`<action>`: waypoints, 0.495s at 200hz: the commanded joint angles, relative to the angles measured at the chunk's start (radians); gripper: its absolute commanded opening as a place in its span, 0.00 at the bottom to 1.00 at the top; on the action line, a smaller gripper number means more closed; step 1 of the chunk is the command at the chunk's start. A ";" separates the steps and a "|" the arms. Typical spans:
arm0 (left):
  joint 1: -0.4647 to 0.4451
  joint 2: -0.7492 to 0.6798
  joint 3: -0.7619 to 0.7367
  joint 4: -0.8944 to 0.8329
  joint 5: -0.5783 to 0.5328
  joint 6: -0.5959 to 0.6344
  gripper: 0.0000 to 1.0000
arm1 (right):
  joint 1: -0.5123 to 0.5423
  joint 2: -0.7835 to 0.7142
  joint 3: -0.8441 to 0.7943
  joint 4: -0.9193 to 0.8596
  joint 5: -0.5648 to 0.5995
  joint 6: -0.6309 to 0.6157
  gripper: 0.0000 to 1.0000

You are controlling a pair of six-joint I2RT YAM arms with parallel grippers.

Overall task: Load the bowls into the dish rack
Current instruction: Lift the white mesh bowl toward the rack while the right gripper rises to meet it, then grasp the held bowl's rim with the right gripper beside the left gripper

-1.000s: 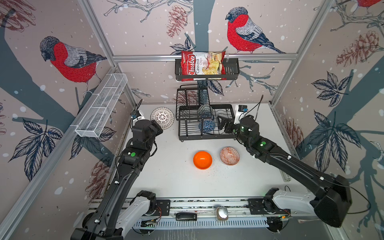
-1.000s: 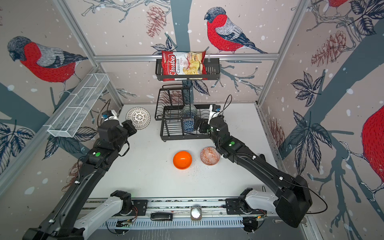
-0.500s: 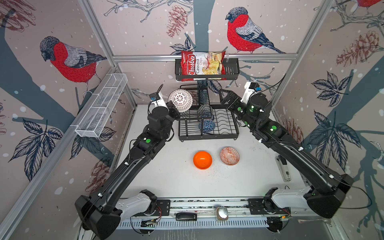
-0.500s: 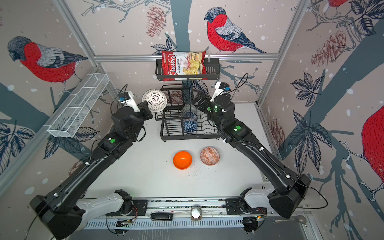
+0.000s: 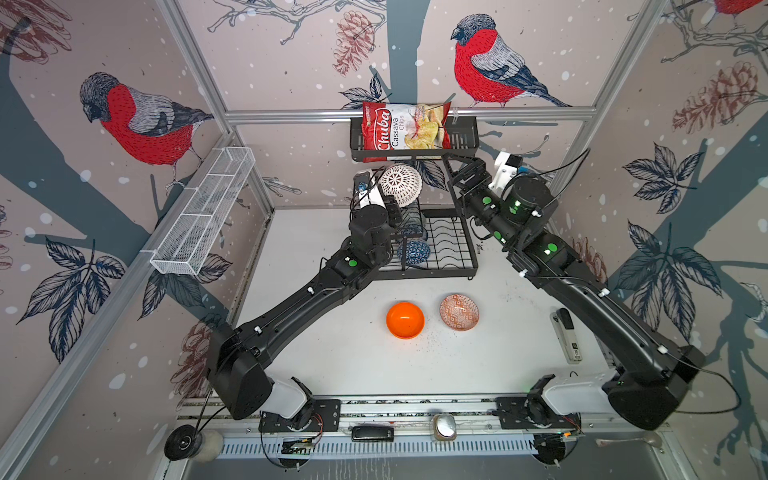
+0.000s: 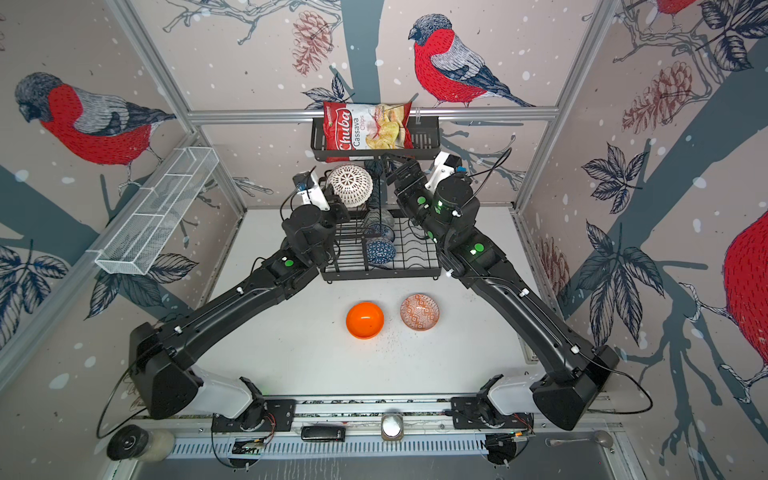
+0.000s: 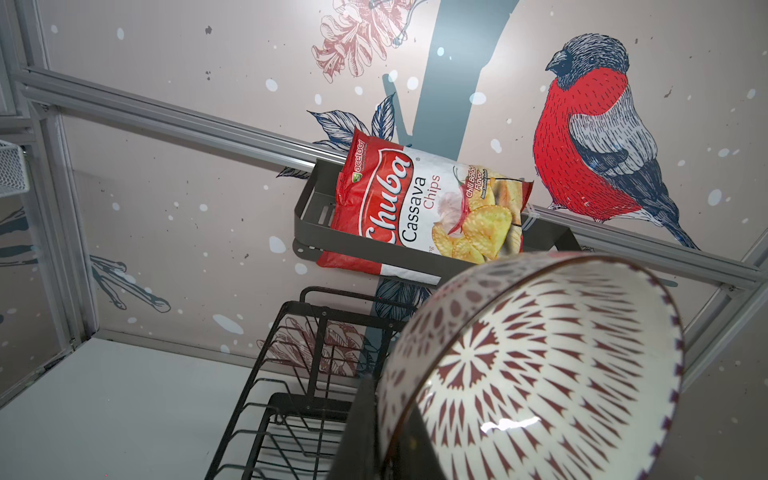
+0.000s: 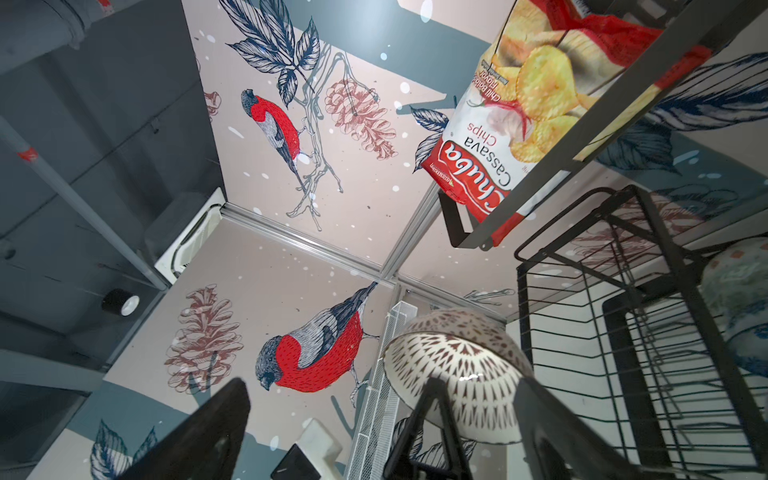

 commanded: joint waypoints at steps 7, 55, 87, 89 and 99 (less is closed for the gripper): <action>-0.021 0.037 0.035 0.192 -0.042 0.066 0.00 | -0.001 0.027 0.026 0.082 -0.063 0.092 0.97; -0.058 0.078 0.044 0.279 -0.067 0.131 0.00 | -0.004 0.113 0.075 0.126 -0.110 0.192 0.89; -0.076 0.054 -0.033 0.365 -0.078 0.162 0.00 | -0.007 0.174 0.119 0.149 -0.105 0.258 0.81; -0.076 0.051 -0.036 0.370 -0.078 0.162 0.00 | -0.008 0.180 0.125 0.145 -0.105 0.261 0.81; -0.080 0.044 -0.054 0.385 -0.083 0.163 0.00 | -0.011 0.202 0.146 0.137 -0.108 0.277 0.78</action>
